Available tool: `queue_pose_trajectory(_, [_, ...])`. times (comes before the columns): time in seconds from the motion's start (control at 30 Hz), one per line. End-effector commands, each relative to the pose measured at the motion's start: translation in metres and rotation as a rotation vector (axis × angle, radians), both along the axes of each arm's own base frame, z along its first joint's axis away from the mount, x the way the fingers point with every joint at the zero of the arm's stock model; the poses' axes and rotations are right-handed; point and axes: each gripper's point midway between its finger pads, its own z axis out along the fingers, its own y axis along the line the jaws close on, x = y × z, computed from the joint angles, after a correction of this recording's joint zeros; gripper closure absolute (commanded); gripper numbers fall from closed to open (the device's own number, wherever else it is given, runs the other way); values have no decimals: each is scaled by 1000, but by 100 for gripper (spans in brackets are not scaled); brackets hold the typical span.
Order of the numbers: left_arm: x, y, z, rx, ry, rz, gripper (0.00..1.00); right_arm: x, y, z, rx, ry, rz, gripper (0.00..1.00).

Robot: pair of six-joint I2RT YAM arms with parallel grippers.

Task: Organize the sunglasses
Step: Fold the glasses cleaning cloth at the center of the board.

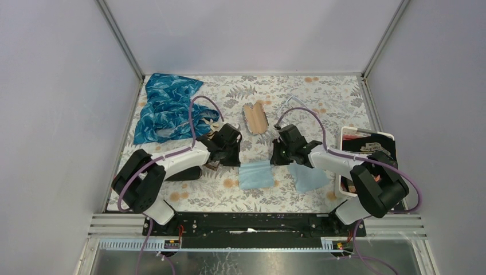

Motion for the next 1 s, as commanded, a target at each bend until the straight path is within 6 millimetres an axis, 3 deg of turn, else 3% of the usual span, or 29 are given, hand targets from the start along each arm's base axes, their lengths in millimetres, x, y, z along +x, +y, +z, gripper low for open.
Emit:
queue_pose_trajectory(0.0, [-7, -4, 4, -46, -14, -47, 100, -2, -1, 7, 21, -26, 7, 100])
queue_pose_trajectory(0.37, [-25, 4, -8, -38, 25, -36, 100, -36, 1, 3, 103, 51, 48, 100])
queue_pose_trajectory(0.97, [-34, 3, -19, -9, 52, -37, 100, -52, -6, -11, 91, 96, 59, 100])
